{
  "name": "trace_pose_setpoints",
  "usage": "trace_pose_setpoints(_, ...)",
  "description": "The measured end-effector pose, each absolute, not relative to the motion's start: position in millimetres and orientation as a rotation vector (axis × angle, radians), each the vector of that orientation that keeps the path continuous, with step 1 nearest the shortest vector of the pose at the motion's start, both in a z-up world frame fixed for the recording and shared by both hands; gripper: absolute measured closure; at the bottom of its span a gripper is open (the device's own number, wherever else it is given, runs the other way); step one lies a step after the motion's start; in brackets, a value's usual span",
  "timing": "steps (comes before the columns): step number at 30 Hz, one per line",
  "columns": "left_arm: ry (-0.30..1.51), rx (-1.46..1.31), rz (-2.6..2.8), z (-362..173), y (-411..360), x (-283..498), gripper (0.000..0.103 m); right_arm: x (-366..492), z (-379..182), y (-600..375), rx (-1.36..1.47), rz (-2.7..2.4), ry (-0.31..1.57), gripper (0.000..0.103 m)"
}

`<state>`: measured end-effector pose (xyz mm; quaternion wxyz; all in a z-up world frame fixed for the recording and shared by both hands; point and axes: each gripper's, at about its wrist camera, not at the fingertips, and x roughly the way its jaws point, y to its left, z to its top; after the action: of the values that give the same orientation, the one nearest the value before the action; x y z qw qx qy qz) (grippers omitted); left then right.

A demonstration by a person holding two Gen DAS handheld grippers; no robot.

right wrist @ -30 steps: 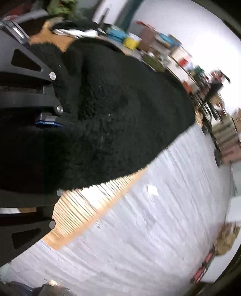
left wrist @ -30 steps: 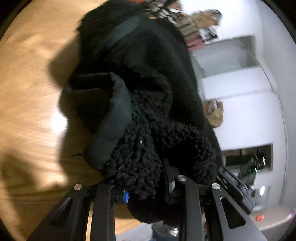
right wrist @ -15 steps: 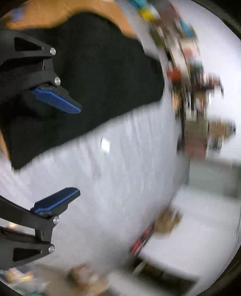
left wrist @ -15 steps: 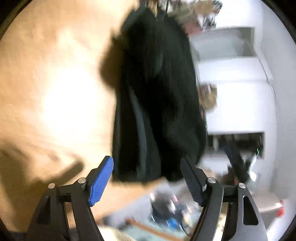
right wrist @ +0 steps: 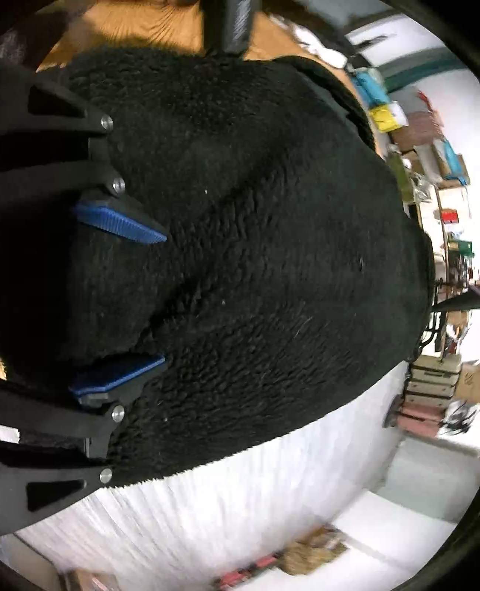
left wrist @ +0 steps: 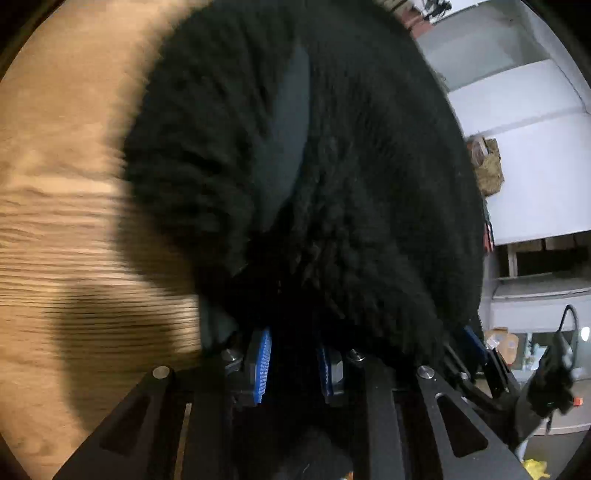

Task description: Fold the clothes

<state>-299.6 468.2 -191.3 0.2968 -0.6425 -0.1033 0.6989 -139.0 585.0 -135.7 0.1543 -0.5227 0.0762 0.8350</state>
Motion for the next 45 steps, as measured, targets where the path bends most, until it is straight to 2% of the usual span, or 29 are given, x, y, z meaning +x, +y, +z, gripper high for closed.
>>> trace_pose_setpoints(4,-0.239,-1.667,1.844,-190,502,-290,0.083,-159,-138,598,-1.551,2.317,0.184,0.024)
trace_pose_setpoints(9,-0.305,-1.659,1.828,-194,529,-280,0.083,-177,-136,617,-1.607,2.212,0.235,0.023)
trace_pose_setpoints(12,-0.225,-1.583,1.86,-191,540,-270,0.083,-183,-136,632,-1.609,2.164,0.277,0.022)
trace_pose_setpoints(13,-0.237,-1.579,1.835,-189,539,-278,0.083,-181,-136,632,-1.6,2.158,0.291,0.022)
trace_pose_setpoints(16,-0.46,-1.654,1.625,-201,503,-280,0.083,-173,-134,627,-1.565,2.123,0.308,0.02)
trace_pose_setpoints(18,-0.622,-1.644,1.513,-198,465,-281,0.069,-154,-129,622,-1.537,2.074,0.325,0.02)
trace_pose_setpoints(19,-0.68,-1.624,1.508,-194,446,-279,0.061,-143,-122,616,-1.52,2.059,0.36,0.024)
trace_pose_setpoints(20,-0.73,-1.589,1.536,-188,426,-276,0.039,-127,-114,604,-1.499,2.088,0.391,0.024)
trace_pose_setpoints(21,-0.778,-1.549,1.569,-181,406,-273,0.022,-115,-107,588,-1.488,2.151,0.401,0.025)
trace_pose_setpoints(23,-0.875,-1.465,1.632,-168,366,-267,0.022,-107,-100,559,-1.509,2.221,0.381,0.024)
trace_pose_setpoints(24,-0.912,-1.444,1.656,-163,347,-264,0.022,-107,-103,550,-1.538,2.242,0.4,0.016)
trace_pose_setpoints(25,-0.93,-1.457,1.687,-158,328,-260,0.022,-112,-111,540,-1.57,2.237,0.419,0.013)
trace_pose_setpoints(26,-0.909,-1.477,1.718,-155,317,-248,0.022,-115,-119,530,-1.592,2.23,0.422,0.012)
trace_pose_setpoints(30,-0.562,-1.524,1.989,-136,269,-208,0.022,-107,-134,484,-1.474,2.148,0.18,0.011)
trace_pose_setpoints(33,-0.529,-1.396,2.045,-116,244,-177,0.022,-81,-120,444,-1.378,2.122,0.076,0.014)
trace_pose_setpoints(35,-0.516,-1.32,2.066,-96,241,-175,0.022,-54,-107,419,-1.336,2.184,0.133,0.013)
trace_pose_setpoints(38,-0.446,-1.178,2.178,-70,234,-147,0.022,2,-85,384,-1.24,2.385,0.363,0.012)
trace_pose_setpoints(40,-0.385,-1.084,2.261,-51,228,-120,0.021,16,-74,373,-1.21,2.464,0.285,0.01)
trace_pose_setpoints(41,-0.355,-1.056,2.285,-38,224,-113,0.021,17,-62,375,-1.187,2.479,0.178,0.009)
trace_pose_setpoints(43,-0.225,-1.015,2.333,-25,232,-91,0.021,42,-46,357,-1.072,2.47,-0.023,0.0)
trace_pose_setpoints(45,-0.114,-1.003,2.382,-7,237,-72,0.021,52,-29,350,-0.957,2.473,-0.141,0.0)
